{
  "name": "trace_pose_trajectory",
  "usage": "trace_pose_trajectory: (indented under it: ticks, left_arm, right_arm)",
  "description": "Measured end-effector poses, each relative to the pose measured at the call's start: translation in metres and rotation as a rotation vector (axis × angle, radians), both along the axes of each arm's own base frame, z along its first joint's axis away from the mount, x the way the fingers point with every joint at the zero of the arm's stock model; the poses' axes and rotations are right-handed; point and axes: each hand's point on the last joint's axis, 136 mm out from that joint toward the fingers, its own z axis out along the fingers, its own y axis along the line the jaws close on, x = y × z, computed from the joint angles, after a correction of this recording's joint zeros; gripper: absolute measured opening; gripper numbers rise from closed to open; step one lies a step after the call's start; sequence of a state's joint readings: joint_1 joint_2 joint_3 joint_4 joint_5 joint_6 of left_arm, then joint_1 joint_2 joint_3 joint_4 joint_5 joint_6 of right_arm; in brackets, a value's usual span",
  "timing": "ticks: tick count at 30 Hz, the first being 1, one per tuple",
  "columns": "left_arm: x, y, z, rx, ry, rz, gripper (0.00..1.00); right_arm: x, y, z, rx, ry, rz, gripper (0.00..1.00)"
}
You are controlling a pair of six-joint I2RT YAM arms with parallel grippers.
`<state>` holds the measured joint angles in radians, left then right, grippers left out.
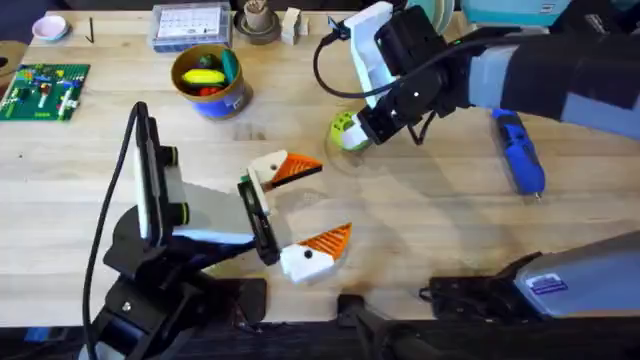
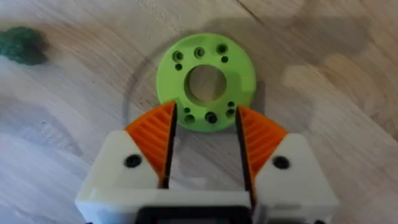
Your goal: Pick up the gripper from the table and insert it into the empty holder that is missing its gripper. Then pick up a screw, insert it into the mounting hole, and use the screwdriver to tighten it. Finally, clean up the table by picking up the vegetable and placing it into the bucket.
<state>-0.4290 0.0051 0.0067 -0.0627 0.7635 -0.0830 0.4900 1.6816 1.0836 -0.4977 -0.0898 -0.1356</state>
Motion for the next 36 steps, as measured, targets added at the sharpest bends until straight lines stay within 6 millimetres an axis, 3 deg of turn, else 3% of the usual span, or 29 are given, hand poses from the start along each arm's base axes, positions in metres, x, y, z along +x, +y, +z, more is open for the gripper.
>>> trace_pose_trajectory:
  ticks: [10,20,30,36]
  left_arm:
    - [0.0,0.0,0.0,0.0,0.0,0.0,0.993]
    - [0.0,0.0,0.0,0.0,0.0,0.0,0.993]
    - [0.0,0.0,0.0,0.0,0.0,0.0,0.993]
    - [0.0,0.0,0.0,0.0,0.0,0.0,0.993]
  right_arm:
    - [0.001,-0.001,-0.002,-0.009,0.002,-0.003,0.377]
    - [0.001,-0.001,-0.002,-0.009,0.002,-0.003,0.016]
    - [-0.004,-0.004,-0.003,-0.025,0.014,0.018,0.007]
    - [-0.007,-0.008,0.017,-0.041,-0.001,0.033,0.007]
